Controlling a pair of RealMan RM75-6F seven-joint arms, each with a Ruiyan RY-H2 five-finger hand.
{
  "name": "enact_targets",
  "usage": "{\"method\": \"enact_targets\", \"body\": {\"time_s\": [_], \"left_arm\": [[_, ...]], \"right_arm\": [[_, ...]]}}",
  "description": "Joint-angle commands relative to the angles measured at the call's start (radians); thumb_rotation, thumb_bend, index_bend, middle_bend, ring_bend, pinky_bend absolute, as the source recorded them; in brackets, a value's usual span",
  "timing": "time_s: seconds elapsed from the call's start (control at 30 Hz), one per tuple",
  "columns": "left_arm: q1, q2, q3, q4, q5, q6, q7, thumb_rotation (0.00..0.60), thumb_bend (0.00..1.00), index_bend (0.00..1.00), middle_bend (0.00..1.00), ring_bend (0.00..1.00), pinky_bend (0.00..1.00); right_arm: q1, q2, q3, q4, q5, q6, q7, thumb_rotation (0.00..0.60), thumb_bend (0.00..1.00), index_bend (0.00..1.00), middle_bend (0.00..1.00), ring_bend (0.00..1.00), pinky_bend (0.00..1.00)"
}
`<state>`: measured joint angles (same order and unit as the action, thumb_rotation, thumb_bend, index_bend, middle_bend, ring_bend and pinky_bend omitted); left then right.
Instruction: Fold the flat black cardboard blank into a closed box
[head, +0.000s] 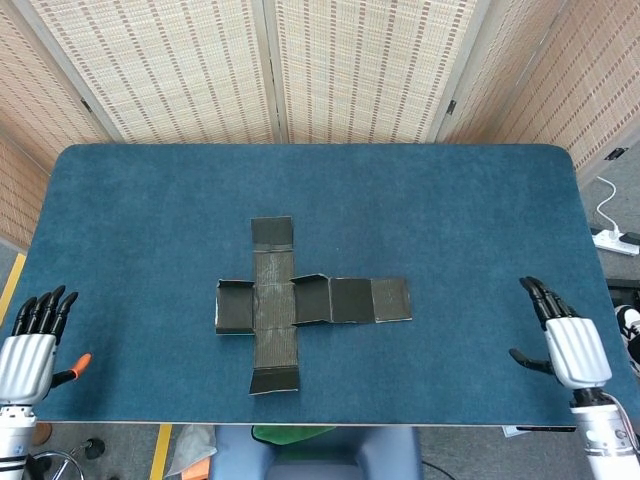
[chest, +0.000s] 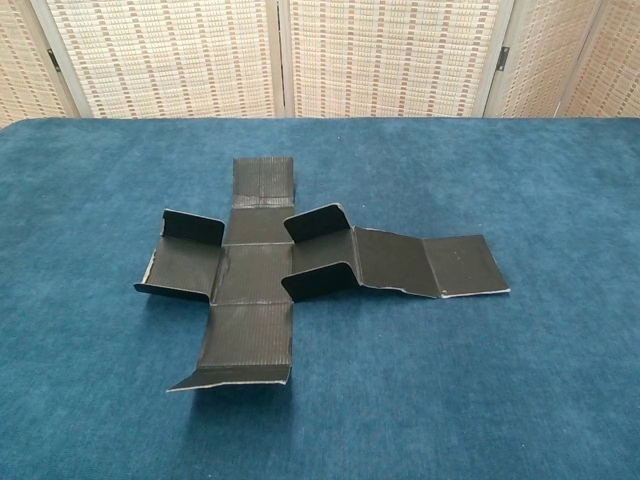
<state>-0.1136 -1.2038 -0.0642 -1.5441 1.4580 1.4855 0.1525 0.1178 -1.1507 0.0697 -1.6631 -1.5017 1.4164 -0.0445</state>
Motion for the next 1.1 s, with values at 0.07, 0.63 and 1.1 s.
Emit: {"method": "enact_targets", "body": {"time_s": [0.07, 0.63, 1.1], "left_arm": [[-0.003, -0.004, -0.001, 0.009, 0.002, -0.003, -0.01, 0.6, 0.2, 0.0, 0.0, 0.0, 0.06], [-0.011, -0.012, 0.006, 0.042, -0.001, -0.032, -0.043, 0.6, 0.2, 0.0, 0.0, 0.0, 0.06], [-0.019, -0.015, 0.01, 0.057, 0.0, -0.048, -0.051, 0.6, 0.2, 0.0, 0.0, 0.0, 0.06]], "right_arm": [[0.09, 0.004, 0.03, -0.09, 0.034, -0.126, -0.075, 0.6, 0.04, 0.0, 0.09, 0.54, 0.89], [0.508, -0.21, 0.169, -0.096, 0.589, -0.579, -0.359, 0.6, 0.04, 0.0, 0.0, 0.69, 1.0], [0.74, -0.394, 0.147, 0.111, 0.944, -0.67, -0.429, 0.6, 0.04, 0.0, 0.0, 0.69, 1.0]]}}
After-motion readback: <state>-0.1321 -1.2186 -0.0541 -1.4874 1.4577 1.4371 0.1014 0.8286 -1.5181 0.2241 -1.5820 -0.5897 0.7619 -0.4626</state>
